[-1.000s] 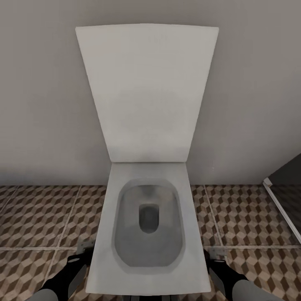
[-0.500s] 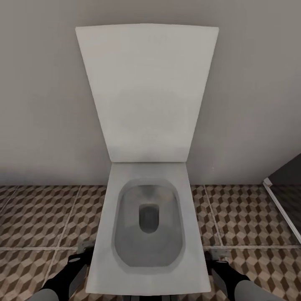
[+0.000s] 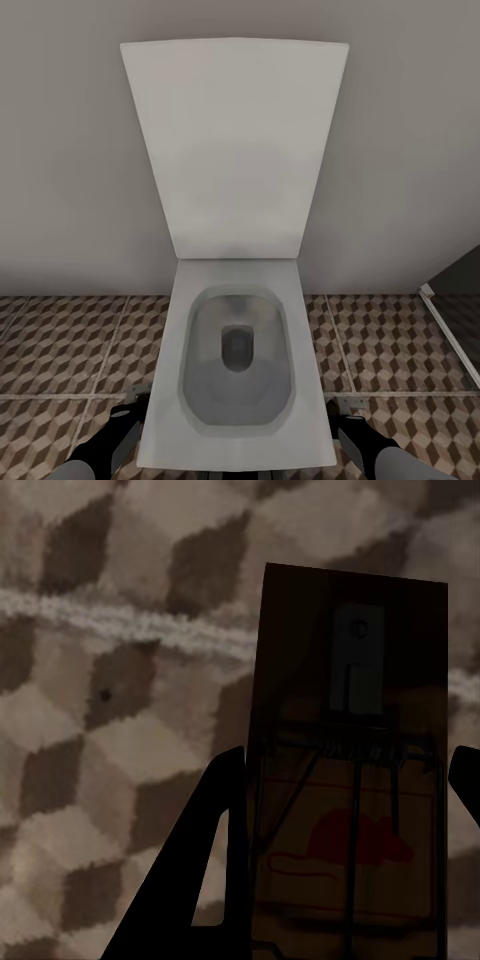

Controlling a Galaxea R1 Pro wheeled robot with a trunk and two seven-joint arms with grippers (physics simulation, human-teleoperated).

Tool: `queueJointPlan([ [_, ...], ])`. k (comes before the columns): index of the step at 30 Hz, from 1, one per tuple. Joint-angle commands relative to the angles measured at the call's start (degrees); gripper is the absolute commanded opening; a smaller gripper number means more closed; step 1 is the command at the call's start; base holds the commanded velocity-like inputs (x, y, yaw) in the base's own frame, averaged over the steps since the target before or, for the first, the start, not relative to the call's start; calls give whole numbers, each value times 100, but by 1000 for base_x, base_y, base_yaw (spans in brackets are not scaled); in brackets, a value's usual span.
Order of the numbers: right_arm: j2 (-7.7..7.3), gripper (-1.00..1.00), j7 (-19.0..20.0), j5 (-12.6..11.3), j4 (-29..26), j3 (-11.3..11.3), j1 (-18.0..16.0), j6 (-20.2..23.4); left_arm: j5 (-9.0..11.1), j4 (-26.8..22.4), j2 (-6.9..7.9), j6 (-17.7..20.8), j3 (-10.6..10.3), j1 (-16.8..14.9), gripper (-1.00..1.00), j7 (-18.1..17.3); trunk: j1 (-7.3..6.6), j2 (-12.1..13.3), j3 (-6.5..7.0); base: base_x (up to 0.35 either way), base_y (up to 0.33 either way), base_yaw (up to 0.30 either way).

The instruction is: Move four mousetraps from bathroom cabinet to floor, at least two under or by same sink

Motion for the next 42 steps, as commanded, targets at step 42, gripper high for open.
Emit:
queueJointPlan([
  [42,-7,-100,2,14,-13,5,1,49,36,-22,-72,29,-40,0,-100,58,48,-27,-425,0,0,0],
])
